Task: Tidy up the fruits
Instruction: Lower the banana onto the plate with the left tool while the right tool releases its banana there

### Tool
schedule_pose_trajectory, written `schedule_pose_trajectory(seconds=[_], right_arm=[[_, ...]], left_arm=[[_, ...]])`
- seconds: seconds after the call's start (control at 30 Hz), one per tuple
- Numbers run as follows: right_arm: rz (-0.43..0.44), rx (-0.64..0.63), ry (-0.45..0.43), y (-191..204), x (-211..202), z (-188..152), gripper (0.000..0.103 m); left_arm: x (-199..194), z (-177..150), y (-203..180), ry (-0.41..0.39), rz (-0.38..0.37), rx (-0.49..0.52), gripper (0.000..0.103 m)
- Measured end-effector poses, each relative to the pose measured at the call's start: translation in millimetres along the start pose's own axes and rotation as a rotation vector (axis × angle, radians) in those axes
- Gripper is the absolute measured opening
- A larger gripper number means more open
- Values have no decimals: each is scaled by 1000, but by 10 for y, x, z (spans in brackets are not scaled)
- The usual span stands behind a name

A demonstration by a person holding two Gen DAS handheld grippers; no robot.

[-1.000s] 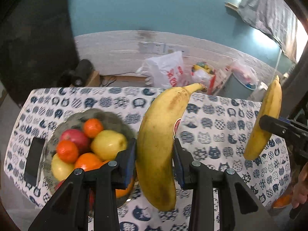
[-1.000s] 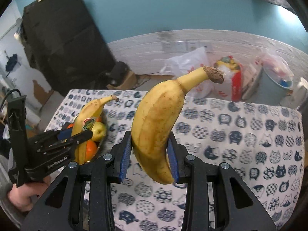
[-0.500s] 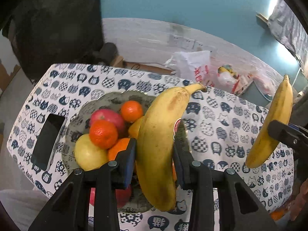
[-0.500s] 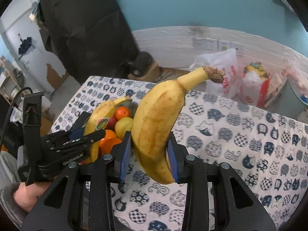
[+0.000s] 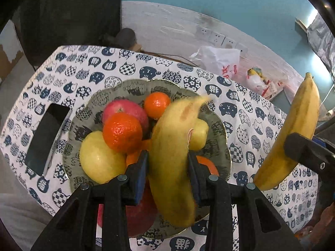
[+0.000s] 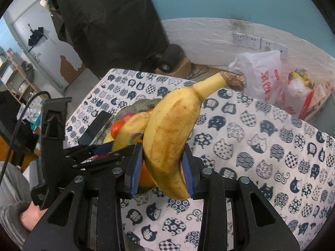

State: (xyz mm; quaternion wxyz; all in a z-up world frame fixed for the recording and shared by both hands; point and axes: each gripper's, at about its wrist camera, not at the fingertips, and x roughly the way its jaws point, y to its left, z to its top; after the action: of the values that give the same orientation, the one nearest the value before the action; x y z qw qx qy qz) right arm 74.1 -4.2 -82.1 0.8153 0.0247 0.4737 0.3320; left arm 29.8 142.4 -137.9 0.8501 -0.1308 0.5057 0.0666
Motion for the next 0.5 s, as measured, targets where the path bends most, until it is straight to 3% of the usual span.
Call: schedule_pose_trajectory(seconds=[0.5], right_arm=[[64, -59, 77, 212, 414, 176, 34]], left_arm=[[-306, 13, 380, -46, 9, -67, 41]])
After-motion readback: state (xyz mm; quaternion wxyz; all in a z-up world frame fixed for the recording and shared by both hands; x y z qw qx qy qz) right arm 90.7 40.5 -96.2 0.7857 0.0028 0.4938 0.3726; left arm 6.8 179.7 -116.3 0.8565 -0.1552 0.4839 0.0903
